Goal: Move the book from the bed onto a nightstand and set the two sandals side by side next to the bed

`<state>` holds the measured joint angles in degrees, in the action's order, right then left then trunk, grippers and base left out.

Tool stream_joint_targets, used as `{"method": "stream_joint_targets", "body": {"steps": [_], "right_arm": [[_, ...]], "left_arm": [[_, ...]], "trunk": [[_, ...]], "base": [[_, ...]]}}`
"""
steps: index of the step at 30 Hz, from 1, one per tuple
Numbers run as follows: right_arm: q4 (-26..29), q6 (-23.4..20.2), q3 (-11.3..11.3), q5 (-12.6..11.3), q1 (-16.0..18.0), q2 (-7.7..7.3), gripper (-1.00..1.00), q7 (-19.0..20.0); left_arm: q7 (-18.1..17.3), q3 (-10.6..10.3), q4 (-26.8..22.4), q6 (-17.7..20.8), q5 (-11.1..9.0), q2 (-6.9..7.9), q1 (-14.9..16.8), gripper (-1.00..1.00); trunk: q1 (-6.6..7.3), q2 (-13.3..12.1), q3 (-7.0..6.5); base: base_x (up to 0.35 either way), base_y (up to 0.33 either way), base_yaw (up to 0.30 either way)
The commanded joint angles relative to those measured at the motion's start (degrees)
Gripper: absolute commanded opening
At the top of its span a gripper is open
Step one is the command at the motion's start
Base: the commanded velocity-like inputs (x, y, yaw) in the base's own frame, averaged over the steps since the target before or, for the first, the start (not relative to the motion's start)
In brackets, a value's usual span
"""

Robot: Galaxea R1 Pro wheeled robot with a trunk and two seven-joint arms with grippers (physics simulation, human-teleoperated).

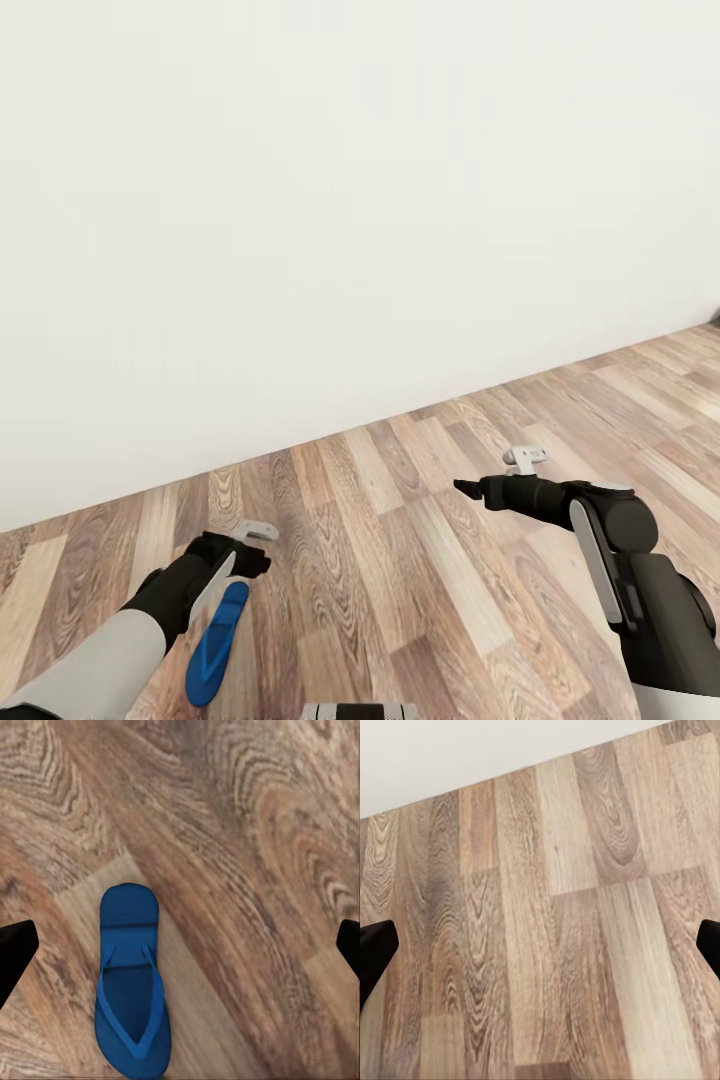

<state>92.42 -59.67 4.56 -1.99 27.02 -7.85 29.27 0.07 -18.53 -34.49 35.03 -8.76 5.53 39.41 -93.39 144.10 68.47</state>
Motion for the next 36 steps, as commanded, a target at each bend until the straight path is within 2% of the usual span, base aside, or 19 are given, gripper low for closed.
{"method": "stream_joint_targets", "body": {"steps": [1, 6, 13, 15, 18, 21, 24, 26, 30, 36], "right_arm": [[0.0, -0.3, 0.0, -0.2, 0.0, 0.0, 1.0, 0.0], [0.0, -0.3, 0.0, -0.2, 0.0, 0.02, 1.0, 0.0], [0.0, -0.3, -0.1, -0.2, 0.0, 0.05, 1.0, 0.0], [0.0, -0.3, -0.1, -0.2, 0.1, 0.07, 1.0, 0.0], [0.0, -0.3, 0.0, -0.2, 0.1, 0.08, 1.0, 0.0], [0.1, -0.3, 0.0, -0.2, 0.4, 0.12, 1.0, 0.0], [0.1, -0.3, 0.0, -0.2, 0.7, 0.67, 1.0, -0.1], [0.1, -0.3, 0.0, -0.2, 0.7, 1.05, 1.0, -0.1], [0.1, -0.3, -0.1, -0.1, 0.8, 3.18, 1.0, -0.4], [0.1, -0.2, -0.1, 0.0, 0.9, 4.39, 1.0, -0.4]], "left_arm": [[0.2, 0.4, -1.0, 1.5, -0.4, 0.07, 0.1, 1.0], [0.4, 2.0, -3.6, 6.4, -0.1, -0.12, 0.6, 1.0], [0.6, 2.7, -4.8, 9.0, 0.3, 0.58, 1.1, 1.0], [0.4, 2.8, -5.0, 9.4, 0.2, 1.63, 1.2, 1.0], [0.3, 2.9, -5.1, 9.6, 0.1, 2.32, 1.2, 1.0], [-1.7, 3.0, -5.3, 10.0, 0.0, 4.65, 1.3, 1.0], [-4.9, 3.0, -5.4, 10.1, 0.1, 5.73, 1.4, 1.0], [-5.4, 3.0, -5.5, 10.1, 0.2, 5.89, 1.4, 1.0], [-6.7, 2.9, -5.5, 10.1, 0.3, 6.3, 1.7, 1.0], [-7.2, 2.7, -5.0, 10.1, 0.6, 6.52, 2.4, 1.0]], "trunk": [[-0.01, 0.0, 0.28], [-0.14, 0.1, 1.38], [-0.32, 0.2, 2.94], [-0.37, 0.2, 3.38], [-0.45, 0.3, 4.04], [-0.53, 0.3, 4.71], [-0.6, 0.3, 5.37], [-0.66, 0.4, 5.82], [-0.76, 0.4, 6.7], [-0.91, 0.5, 8.03]], "base": [[0.0, 0.0, 0.0], [0.0, 0.0, 0.0], [0.0, 0.0, 0.0], [0.0, 0.0, 0.0], [0.0, 0.0, 0.0], [0.0, 0.0, 0.0], [0.0, 0.0, 0.0], [0.0, 0.0, 0.0], [0.0, 0.0, 0.0], [0.0, 0.0, 0.0]]}}
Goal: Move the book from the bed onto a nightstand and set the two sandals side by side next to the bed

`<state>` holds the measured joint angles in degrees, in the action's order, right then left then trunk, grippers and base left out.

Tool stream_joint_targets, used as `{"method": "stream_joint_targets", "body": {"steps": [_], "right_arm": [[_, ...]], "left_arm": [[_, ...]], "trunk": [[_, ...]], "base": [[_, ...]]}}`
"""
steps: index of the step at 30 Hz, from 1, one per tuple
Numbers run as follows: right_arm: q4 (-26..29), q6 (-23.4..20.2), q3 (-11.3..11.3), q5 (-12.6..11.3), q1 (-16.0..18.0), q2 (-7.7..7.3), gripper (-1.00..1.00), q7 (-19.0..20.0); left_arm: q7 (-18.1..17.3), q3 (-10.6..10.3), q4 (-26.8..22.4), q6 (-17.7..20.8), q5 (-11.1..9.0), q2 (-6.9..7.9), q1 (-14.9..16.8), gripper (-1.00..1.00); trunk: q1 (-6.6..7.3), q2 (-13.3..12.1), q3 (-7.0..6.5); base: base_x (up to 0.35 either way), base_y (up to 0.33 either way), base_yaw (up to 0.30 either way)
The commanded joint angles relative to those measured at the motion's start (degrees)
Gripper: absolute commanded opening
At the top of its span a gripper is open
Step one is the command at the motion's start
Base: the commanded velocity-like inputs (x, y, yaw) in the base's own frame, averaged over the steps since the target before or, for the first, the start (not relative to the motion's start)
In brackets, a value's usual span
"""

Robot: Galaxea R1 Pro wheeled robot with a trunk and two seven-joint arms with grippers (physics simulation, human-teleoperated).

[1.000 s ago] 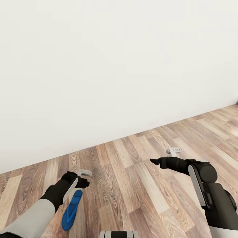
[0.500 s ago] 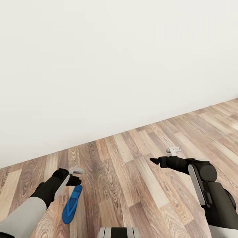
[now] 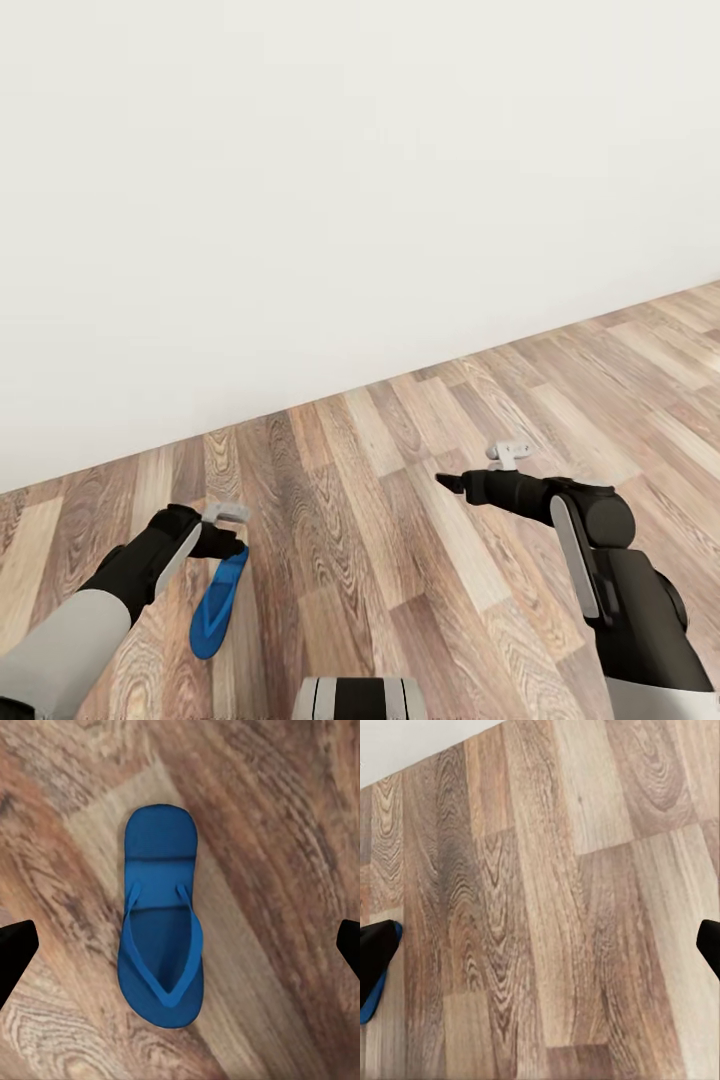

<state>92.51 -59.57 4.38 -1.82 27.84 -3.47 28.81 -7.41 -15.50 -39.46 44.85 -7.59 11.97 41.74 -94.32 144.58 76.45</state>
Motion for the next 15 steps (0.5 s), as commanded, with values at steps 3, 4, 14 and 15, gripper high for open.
{"method": "stream_joint_targets", "body": {"steps": [3, 4, 14, 15], "right_arm": [[0.0, -0.3, 0.1, -0.1, 0.1, 0.43, 1.0, 0.0], [0.0, -0.3, 0.0, -0.1, 0.1, 0.51, 1.0, 0.0], [0.1, -0.1, -0.3, 0.0, -0.3, 0.5, 1.0, 0.4], [0.1, -0.1, -0.6, 0.0, -0.6, 0.18, 1.0, 0.7]], "left_arm": [[-0.2, -0.4, 0.4, 0.2, 0.1, 0.1, 1.0, 1.0], [-0.3, -0.4, 0.5, 0.2, 0.2, 0.09, 1.1, 1.0], [-1.5, -0.2, 0.5, 1.2, 1.4, 0.08, 2.5, 1.0], [-1.5, 0.1, 0.1, 1.5, 1.7, -0.24, 2.2, 1.0]], "trunk": [[-0.06, 0.1, 0.72], [-0.09, 0.1, 0.94], [-0.33, 0.2, 2.92], [-0.33, 0.2, 2.92]], "base": [[0.0, 0.0, 0.0], [0.0, 0.0, 0.0], [0.0, 0.0, 0.0], [0.0, 0.0, 0.0]]}}
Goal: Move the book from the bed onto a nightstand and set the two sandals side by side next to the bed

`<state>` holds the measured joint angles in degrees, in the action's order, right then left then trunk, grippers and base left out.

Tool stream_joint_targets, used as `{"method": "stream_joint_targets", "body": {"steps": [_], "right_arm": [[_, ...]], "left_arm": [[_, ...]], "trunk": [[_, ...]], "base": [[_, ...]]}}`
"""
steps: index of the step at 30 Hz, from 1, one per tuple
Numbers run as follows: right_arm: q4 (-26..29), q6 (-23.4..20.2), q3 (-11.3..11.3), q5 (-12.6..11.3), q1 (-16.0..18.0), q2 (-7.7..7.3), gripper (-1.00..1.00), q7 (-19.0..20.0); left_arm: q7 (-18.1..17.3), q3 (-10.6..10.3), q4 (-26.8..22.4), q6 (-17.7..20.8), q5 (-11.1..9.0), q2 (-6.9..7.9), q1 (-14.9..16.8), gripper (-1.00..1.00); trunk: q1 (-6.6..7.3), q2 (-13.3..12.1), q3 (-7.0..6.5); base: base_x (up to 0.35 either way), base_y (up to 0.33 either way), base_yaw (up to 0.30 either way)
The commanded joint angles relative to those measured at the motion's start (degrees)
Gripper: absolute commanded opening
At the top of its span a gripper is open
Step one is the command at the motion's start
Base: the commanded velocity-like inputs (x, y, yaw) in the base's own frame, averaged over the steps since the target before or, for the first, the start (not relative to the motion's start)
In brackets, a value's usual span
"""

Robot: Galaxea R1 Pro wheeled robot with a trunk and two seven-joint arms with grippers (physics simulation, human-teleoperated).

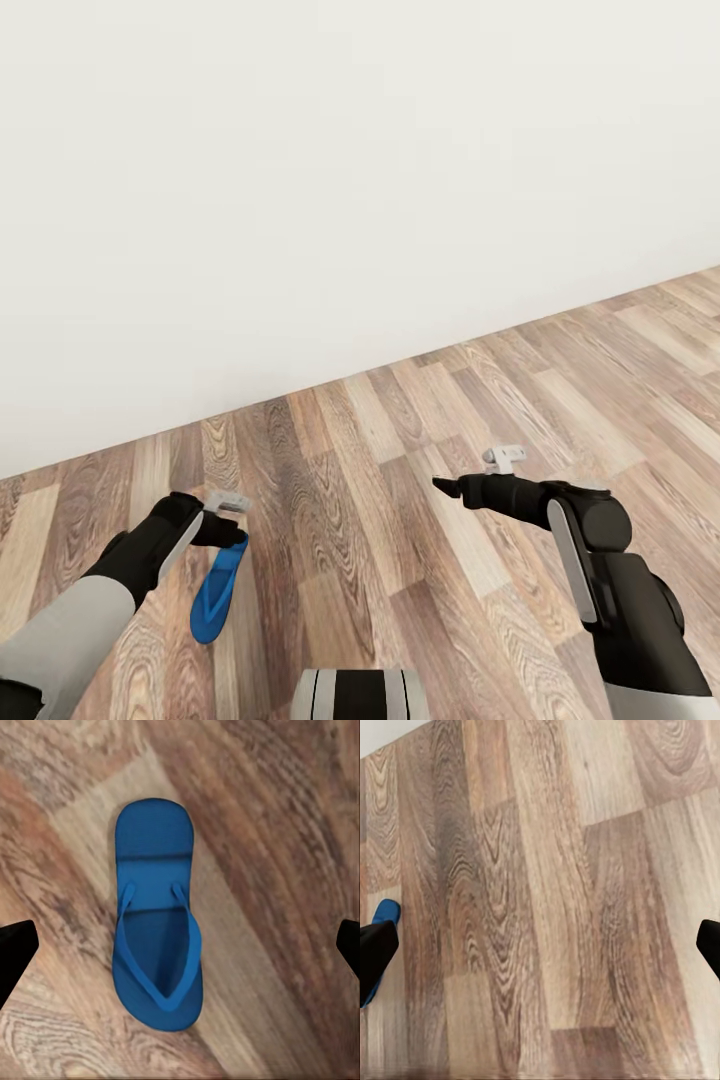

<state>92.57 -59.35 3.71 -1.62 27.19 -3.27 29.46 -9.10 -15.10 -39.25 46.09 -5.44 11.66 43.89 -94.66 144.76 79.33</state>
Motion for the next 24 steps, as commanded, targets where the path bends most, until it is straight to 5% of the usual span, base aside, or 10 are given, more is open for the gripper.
{"method": "stream_joint_targets", "body": {"steps": [1, 11, 24], "right_arm": [[0.0, -0.3, -0.3, -0.1, -0.3, -0.23, 1.0, 0.4], [0.0, -0.3, -0.4, -0.1, -0.9, -0.23, 1.0, 0.7], [0.0, -0.3, -0.4, -0.1, -0.9, -0.23, 1.0, 0.7]], "left_arm": [[0.0, 0.0, -0.4, 0.6, -0.2, -0.25, -0.3, 1.0], [0.0, 3.2, -3.6, 3.8, 0.3, -3.35, -3.5, 1.0], [0.0, 3.8, -7.8, 6.1, 0.3, -3.35, -7.7, 1.0]], "trunk": [[0.01, 0.0, 0.04], [0.01, 0.0, 0.04], [0.01, 0.0, 0.04]], "base": [[0.0, 0.0, 0.0], [0.0, 0.0, 0.0], [0.0, 0.0, 0.0]]}}
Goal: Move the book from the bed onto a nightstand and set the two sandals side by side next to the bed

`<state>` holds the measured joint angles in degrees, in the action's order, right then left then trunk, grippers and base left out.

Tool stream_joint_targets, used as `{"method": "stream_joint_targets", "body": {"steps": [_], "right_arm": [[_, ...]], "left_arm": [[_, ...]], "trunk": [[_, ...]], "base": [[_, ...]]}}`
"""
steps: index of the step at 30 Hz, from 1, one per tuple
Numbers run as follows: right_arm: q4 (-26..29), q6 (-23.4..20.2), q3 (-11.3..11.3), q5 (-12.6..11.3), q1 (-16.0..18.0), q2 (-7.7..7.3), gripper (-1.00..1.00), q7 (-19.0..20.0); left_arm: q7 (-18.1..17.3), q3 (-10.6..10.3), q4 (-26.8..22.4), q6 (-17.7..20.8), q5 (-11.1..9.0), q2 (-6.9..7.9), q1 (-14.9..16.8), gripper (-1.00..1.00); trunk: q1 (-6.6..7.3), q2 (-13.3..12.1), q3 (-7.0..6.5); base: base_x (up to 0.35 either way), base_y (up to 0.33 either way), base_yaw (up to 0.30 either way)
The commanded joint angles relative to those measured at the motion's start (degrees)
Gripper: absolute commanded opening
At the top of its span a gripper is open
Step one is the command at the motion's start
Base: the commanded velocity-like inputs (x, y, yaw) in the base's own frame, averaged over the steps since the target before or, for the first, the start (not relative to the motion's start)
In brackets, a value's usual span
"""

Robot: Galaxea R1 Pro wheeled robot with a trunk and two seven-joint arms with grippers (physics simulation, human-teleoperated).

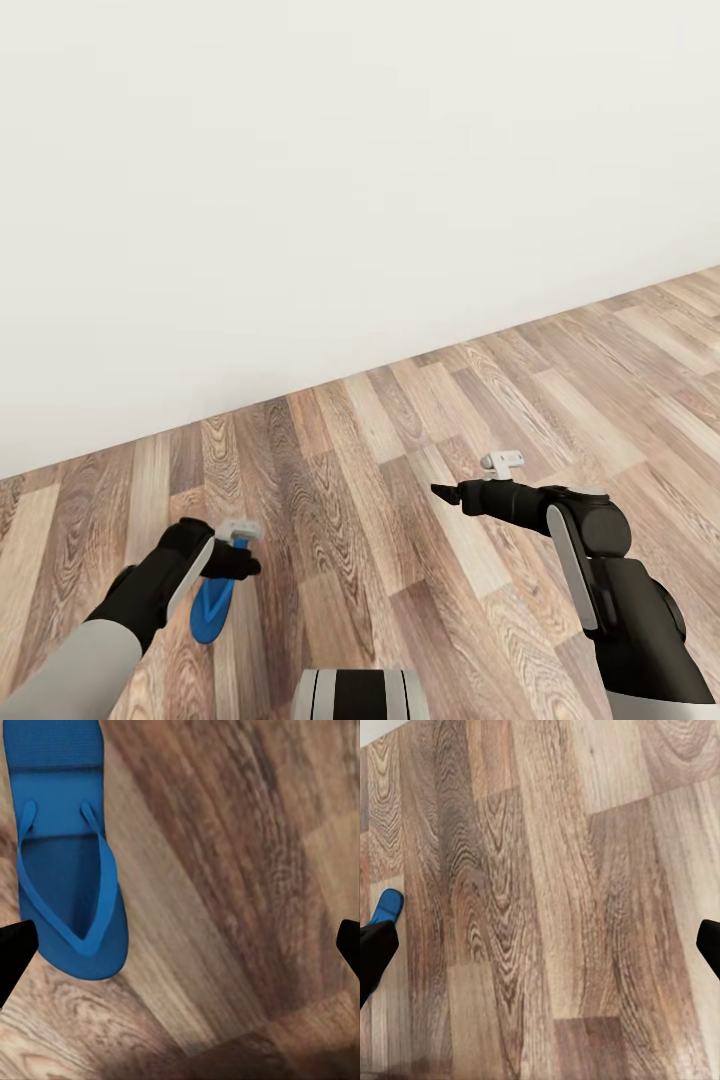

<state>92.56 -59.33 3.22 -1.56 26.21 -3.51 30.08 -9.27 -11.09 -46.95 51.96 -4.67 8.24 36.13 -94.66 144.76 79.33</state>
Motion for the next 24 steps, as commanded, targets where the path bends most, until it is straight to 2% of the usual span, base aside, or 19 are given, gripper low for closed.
{"method": "stream_joint_targets", "body": {"steps": [1, 4, 7, 12, 14, 23, 24], "right_arm": [[0.0, -0.3, 0.0, -0.1, 0.0, 0.0, 1.0, 0.1], [0.0, -0.3, 0.0, -0.1, 0.0, 0.0, 1.0, 0.1], [0.0, -0.4, 0.4, -0.1, 0.7, 0.49, 1.0, -0.5], [0.0, -0.5, 0.9, 0.0, 1.4, 1.16, 1.0, -1.6], [0.0, -0.5, 1.0, 0.0, 1.5, 1.21, 1.0, -1.7], [0.0, -0.5, 1.1, 0.0, 1.6, 1.44, 1.0, -2.1], [0.0, -0.5, 1.1, 0.0, 1.6, 1.45, 1.0, -2.1]], "left_arm": [[0.2, -0.2, -0.4, 0.2, -0.5, 0.07, -0.3, 1.0], [0.2, -0.2, -1.4, 0.2, -0.5, 0.07, -1.2, 1.0], [-0.2, -1.2, -2.3, -0.7, -1.3, 1.05, -0.2, 1.0], [-0.4, -2.8, -0.7, -2.4, -2.5, 2.66, 1.5, 1.0], [-0.3, -3.2, 0.0, -3.0, -2.6, 2.86, 2.1, 1.0], [0.5, -1.8, 2.8, -5.7, -2.8, 3.5, 5.0, 1.0], [0.7, -1.8, 2.9, -5.7, -2.7, 3.54, 6.4, 1.0]], "trunk": [[0.01, 0.0, 0.04], [0.01, 0.0, 0.04], [0.01, 0.0, 0.04], [0.01, 0.0, 0.04], [0.01, 0.0, 0.04], [0.01, 0.0, 0.04], [0.01, 0.0, 0.04]], "base": [[0.0, 0.0, 0.0], [0.0, 0.0, 0.0], [0.0, 0.0, 0.0], [0.0, 0.0, 0.0], [0.0, 0.0, 0.0], [0.0, 0.0, 0.0], [0.0, 0.0, 0.0]]}}
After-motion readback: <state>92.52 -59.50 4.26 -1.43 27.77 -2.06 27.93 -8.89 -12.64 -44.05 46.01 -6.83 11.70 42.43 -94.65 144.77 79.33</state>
